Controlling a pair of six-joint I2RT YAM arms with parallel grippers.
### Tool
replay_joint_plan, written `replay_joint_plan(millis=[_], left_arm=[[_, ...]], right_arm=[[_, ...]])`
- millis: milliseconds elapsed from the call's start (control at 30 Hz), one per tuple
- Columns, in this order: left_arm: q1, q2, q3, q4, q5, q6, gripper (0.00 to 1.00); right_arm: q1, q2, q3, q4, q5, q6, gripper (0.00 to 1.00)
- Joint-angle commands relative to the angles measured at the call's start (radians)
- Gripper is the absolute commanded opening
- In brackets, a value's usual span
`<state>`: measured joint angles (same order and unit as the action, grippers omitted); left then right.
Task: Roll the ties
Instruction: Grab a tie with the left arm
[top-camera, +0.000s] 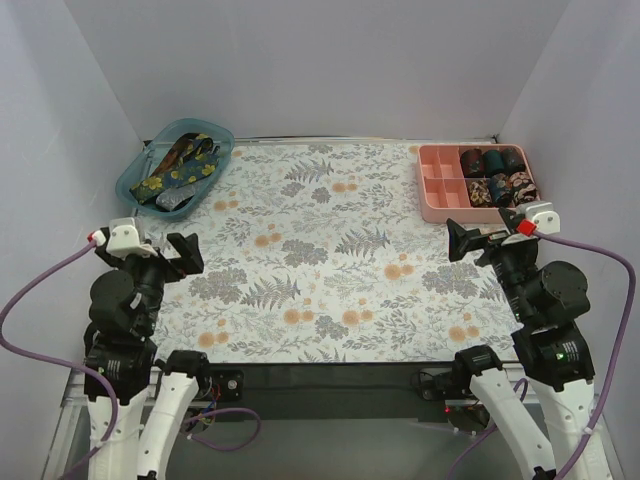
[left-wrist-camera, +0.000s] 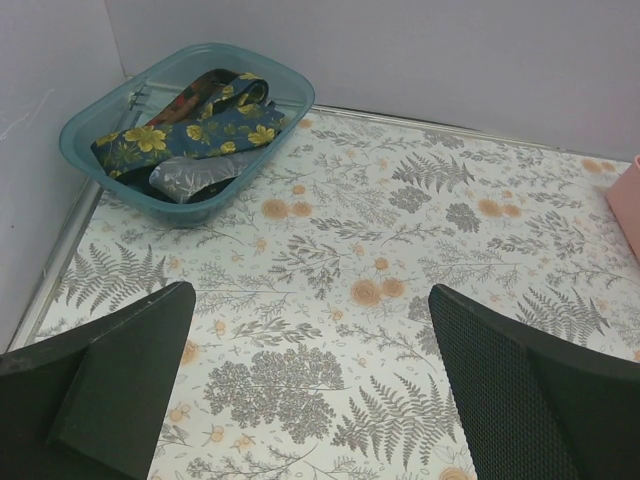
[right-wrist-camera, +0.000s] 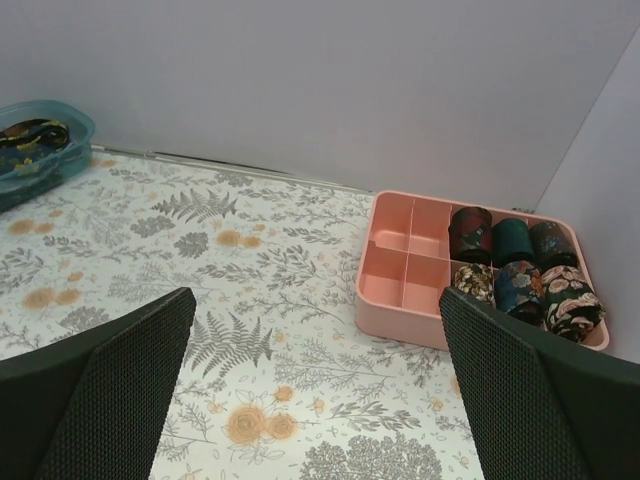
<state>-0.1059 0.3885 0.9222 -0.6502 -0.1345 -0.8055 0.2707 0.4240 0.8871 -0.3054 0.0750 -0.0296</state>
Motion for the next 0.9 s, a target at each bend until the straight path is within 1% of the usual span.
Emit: replay_joint_plan(millis=[0, 133, 167, 267, 300, 367, 400, 433, 467, 500, 533, 567, 600, 633, 700, 733, 800, 867], left_arm=[[0.006, 0.079, -0.002, 0.052, -0.024, -0.017, 0.98], [0.006, 0.214, 0.049, 0.081, -0.020, -0.032, 0.98], [0.006, 0.278, 0.059, 0.084, -0.020, -0.037, 0.98], [0.006, 0.390, 0.113, 0.112, -0.039, -0.049, 0.98], [0.006, 0.467, 0.128, 0.125, -0.037, -0.064, 0.98], [0.006, 0.564, 0.187, 0.136, -0.048, -0.081, 0.98], [0.006, 0.664, 0.205, 0.141, -0.053, -0.105, 0.98], [0.006, 0.715, 0.230, 0.145, -0.054, -0.109, 0.98], [0.006, 0.765, 0.277, 0.150, -0.069, -0.109, 0.98], [0.006, 0.879, 0.311, 0.146, -0.086, -0.119, 0.98], [0.006, 0.932, 0.343, 0.141, -0.102, -0.121, 0.98], [0.015, 0.994, 0.415, 0.133, -0.114, -0.121, 0.98], [0.024, 1.045, 0.453, 0.126, -0.123, -0.123, 0.98], [0.035, 1.154, 0.492, 0.118, -0.119, -0.135, 0.98], [0.078, 1.249, 0.616, 0.093, -0.116, -0.144, 0.98], [0.093, 1.336, 0.659, 0.086, -0.125, -0.150, 0.98], [0.152, 1.413, 0.760, 0.073, -0.132, -0.150, 0.98], [0.204, 1.515, 0.819, 0.054, -0.129, -0.155, 0.98]], right_arm=[[0.005, -0.025, 0.016, -0.024, -0.001, 0.017, 0.99], [0.005, -0.033, -0.004, -0.057, 0.023, 0.056, 0.98], [0.005, -0.031, -0.007, -0.072, 0.025, 0.063, 0.99], [0.007, -0.013, -0.022, -0.092, -0.013, 0.099, 0.98], [0.005, 0.004, -0.023, -0.098, -0.053, 0.111, 0.98], [0.007, 0.025, -0.030, -0.116, -0.111, 0.128, 0.98], [0.005, 0.048, -0.034, -0.120, -0.130, 0.134, 0.98], [0.005, 0.058, -0.040, -0.121, -0.151, 0.148, 0.99], [0.007, 0.068, -0.049, -0.121, -0.188, 0.152, 0.98], [0.005, 0.090, -0.050, -0.120, -0.204, 0.160, 0.98], [0.005, 0.101, -0.050, -0.123, -0.219, 0.166, 0.98], [0.005, 0.110, -0.048, -0.124, -0.248, 0.166, 0.98], [0.005, 0.128, -0.047, -0.126, -0.259, 0.165, 0.98], [0.004, 0.136, -0.045, -0.129, -0.270, 0.154, 0.98], [0.005, 0.154, -0.043, -0.133, -0.287, 0.145, 0.98], [0.007, 0.160, -0.042, -0.142, -0.287, 0.142, 0.98], [0.005, 0.170, -0.048, -0.149, -0.284, 0.142, 0.98], [0.005, 0.177, -0.054, -0.153, -0.288, 0.143, 0.98]])
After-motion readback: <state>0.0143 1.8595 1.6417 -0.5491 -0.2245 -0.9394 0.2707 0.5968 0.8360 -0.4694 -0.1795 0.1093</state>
